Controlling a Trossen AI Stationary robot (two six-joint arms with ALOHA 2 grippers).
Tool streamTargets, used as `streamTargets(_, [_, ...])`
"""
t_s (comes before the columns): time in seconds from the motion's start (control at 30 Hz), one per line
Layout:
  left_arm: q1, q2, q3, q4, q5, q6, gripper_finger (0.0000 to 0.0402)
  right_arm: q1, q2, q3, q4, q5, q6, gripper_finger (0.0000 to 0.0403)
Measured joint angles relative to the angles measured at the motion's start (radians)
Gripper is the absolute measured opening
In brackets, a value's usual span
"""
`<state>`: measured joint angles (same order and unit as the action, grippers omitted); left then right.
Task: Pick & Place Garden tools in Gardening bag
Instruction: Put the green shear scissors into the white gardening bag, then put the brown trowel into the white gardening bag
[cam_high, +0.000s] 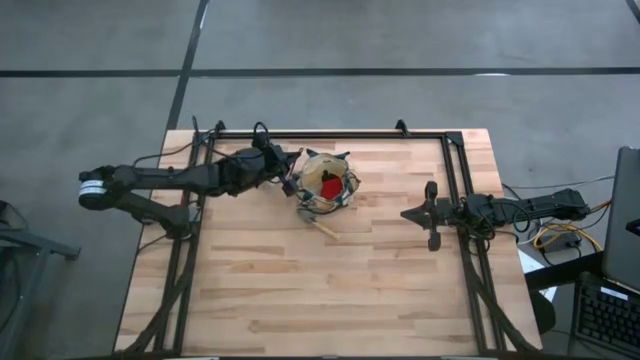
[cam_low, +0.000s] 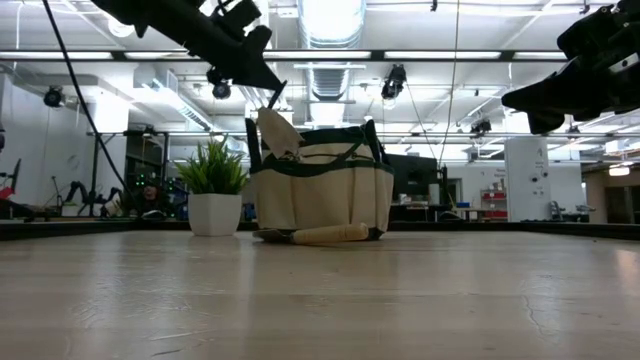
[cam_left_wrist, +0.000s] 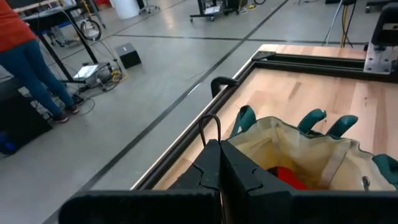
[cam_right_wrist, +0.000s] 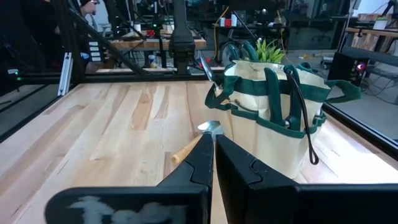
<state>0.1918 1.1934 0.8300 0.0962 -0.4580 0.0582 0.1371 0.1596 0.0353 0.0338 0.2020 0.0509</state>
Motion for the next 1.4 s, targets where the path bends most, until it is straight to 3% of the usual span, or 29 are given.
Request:
streamTargets(0.23, [-0.001, 0.001, 0.001, 0.000, 0.037, 0.017, 0.0014, 0.000, 0.000, 0.000, 0.000, 0.000, -0.002, 0.0013])
streamTargets(0.53, [-0.001, 0.000, 0.026, -0.001, 0.061, 0.070, 0.0076, 0.000, 0.000, 0.000, 0.000, 0.000, -0.002, 0.0013])
streamTargets(0.63, [-0.002, 0.000, 0.045, -0.007, 0.094, 0.079, 0.0098, 0.000, 0.000, 0.000, 0.000, 0.000, -0.001, 0.0013])
streamTargets(0.77, [-0.011, 0.000, 0.070, -0.008, 0.222, 0.065, 0.0119, 0.000, 0.000, 0.000, 0.000, 0.000, 0.000, 0.0013])
streamTargets(0.97, [-0.048, 0.005, 0.072, 0.001, 0.456, 0.075, 0.0122, 0.000, 0.000, 0.000, 0.000, 0.000, -0.002, 0.0013])
streamTargets(1.2, [-0.121, 0.006, 0.048, -0.097, 0.469, 0.120, 0.0122, 0.000, 0.000, 0.000, 0.000, 0.000, 0.000, 0.0013])
streamTargets(1.4, [-0.180, 0.007, 0.025, -0.273, 0.470, 0.104, 0.0122, 0.000, 0.000, 0.000, 0.000, 0.000, -0.002, 0.0013])
